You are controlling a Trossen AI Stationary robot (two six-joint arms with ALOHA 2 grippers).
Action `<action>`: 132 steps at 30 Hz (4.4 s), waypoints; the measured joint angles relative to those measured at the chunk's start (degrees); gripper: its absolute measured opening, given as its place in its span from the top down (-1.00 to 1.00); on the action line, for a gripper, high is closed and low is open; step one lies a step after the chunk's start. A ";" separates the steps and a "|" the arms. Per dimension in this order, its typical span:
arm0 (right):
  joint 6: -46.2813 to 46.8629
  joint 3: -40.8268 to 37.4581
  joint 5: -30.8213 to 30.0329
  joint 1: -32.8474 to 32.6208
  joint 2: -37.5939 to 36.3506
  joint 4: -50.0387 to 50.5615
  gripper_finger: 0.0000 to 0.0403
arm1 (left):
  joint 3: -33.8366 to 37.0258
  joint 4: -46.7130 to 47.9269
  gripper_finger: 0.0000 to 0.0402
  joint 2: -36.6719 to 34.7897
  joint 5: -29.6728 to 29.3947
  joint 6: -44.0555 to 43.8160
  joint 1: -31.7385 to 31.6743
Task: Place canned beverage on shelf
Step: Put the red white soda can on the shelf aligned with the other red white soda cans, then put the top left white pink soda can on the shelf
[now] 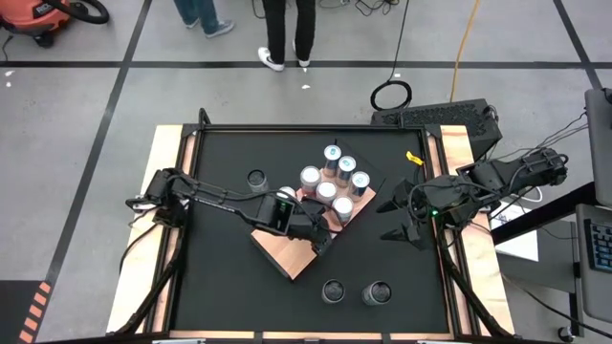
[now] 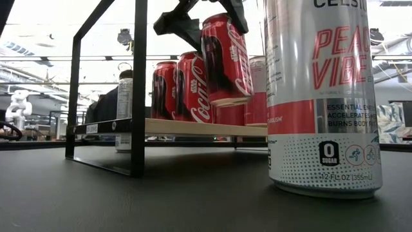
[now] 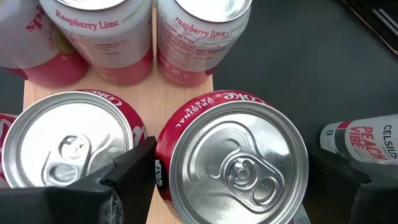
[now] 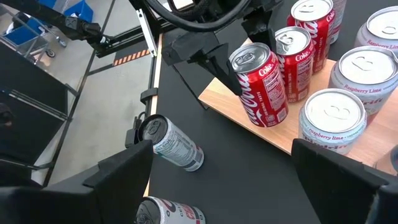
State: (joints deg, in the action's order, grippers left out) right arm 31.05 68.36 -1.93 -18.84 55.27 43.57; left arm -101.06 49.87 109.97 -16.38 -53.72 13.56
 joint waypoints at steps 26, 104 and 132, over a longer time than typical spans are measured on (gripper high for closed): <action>-0.22 0.00 -1.29 -0.01 -0.01 0.02 -0.79 | 0.09 -0.94 -0.53 3.08 0.87 -1.55 -0.13; -0.71 0.00 -4.01 1.50 31.71 -13.78 0.66 | -22.53 34.73 -0.51 -4.94 -0.26 12.02 0.13; -1.36 0.00 8.84 3.03 25.85 -11.47 0.69 | -22.51 35.97 -0.51 -4.92 -0.94 10.50 1.42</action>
State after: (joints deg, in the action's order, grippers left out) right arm 29.69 68.36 6.90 -15.81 81.11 32.10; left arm -123.57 85.85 105.06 -17.32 -43.21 14.99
